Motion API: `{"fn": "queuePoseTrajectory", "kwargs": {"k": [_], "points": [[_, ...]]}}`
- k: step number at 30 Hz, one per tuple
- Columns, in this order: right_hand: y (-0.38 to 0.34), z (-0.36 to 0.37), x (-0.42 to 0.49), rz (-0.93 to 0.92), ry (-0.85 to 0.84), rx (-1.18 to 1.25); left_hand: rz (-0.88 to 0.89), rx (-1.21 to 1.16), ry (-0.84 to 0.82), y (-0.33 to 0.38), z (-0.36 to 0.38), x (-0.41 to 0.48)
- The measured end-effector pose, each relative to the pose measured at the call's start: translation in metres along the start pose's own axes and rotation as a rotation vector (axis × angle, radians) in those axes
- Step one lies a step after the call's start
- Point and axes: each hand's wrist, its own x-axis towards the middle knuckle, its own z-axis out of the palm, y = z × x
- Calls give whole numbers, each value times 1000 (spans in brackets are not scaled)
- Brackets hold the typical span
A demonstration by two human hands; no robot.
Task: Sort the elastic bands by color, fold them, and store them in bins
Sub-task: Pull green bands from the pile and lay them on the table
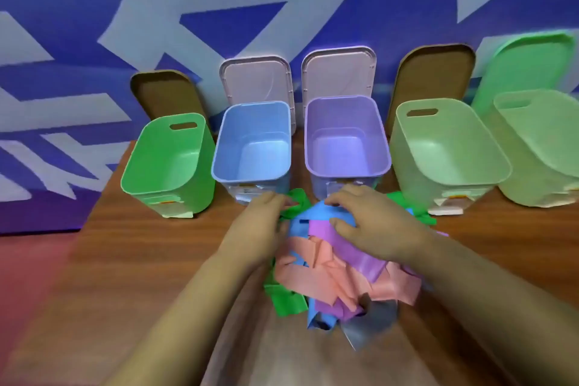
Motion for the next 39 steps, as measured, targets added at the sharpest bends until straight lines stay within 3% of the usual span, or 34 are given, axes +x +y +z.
{"fn": "queuePoseTrajectory", "kwargs": {"k": [4, 10, 15, 21, 26, 30, 33, 39], "points": [[11, 40, 1, -14, 22, -85, -110, 126, 113, -21, 32, -1], [12, 63, 14, -43, 183, -181, -140, -40, 414, -44, 55, 0], [-4, 62, 31, -79, 298, -155, -63, -208, 661, -35, 39, 2], [-26, 59, 35, -110, 348, -36, 91, -204, 650, -7, 13, -1], [-36, 54, 21, -55, 344, 98, 115, -223, 672, 24, -5, -22], [-46, 46, 7, -99, 473, 247, 159, -187, 690, 44, -22, -42], [-61, 36, -8, -105, 479, 346, 156, -188, 698, 57, -38, -54], [-88, 13, -14, -110, 592, 307, 204, -216, 720, 79, -68, -75]]}}
